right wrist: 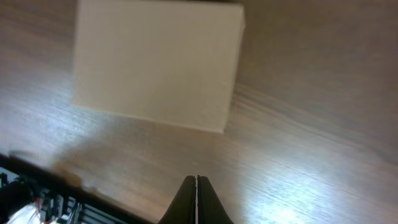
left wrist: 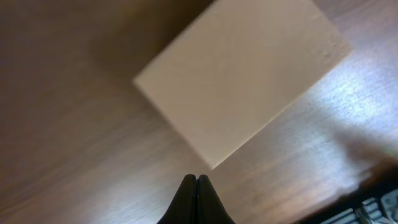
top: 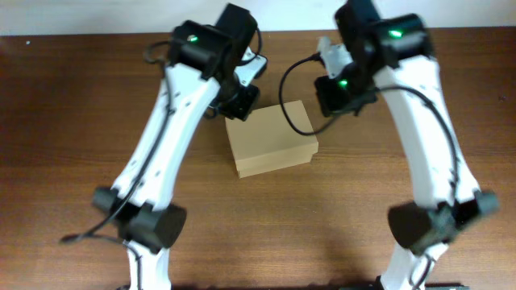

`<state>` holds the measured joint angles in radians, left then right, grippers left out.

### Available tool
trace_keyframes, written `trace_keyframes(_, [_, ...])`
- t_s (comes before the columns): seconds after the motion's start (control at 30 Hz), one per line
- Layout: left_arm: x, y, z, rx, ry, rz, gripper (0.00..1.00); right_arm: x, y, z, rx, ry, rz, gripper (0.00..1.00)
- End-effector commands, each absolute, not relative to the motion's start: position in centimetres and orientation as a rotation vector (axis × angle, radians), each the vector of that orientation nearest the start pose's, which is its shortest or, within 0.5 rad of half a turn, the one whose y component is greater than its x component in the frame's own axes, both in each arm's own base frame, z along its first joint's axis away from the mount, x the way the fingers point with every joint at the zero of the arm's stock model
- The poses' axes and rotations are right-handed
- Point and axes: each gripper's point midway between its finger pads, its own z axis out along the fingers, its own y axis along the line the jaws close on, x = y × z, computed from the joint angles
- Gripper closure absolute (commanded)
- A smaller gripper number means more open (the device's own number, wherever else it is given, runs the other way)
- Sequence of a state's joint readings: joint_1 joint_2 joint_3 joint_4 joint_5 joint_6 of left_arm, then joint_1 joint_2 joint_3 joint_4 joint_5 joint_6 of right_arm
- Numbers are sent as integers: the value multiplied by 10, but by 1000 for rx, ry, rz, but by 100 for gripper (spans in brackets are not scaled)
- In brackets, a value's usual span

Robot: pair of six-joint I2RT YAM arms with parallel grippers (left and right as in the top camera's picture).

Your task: Pack container

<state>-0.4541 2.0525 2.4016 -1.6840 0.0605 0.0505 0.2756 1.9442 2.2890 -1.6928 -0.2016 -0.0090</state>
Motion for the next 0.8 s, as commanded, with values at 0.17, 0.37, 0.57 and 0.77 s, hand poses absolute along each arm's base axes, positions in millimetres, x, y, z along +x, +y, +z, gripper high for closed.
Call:
trace_keyframes(0.17, [361, -130, 321, 498, 2620, 173, 98, 330, 115, 324, -435, 2706, 238, 96])
trace_keyframes(0.37, [382, -137, 333, 482, 2505, 234, 98, 338, 114, 353, -422, 2560, 211, 96])
trace_keyframes(0.57, [387, -139, 351, 483, 2386, 427, 98, 328, 103, 384, -391, 2444, 154, 96])
trace_keyframes(0.77, [393, -140, 334, 486, 2440, 351, 98, 331, 100, 328, -374, 2623, 118, 96])
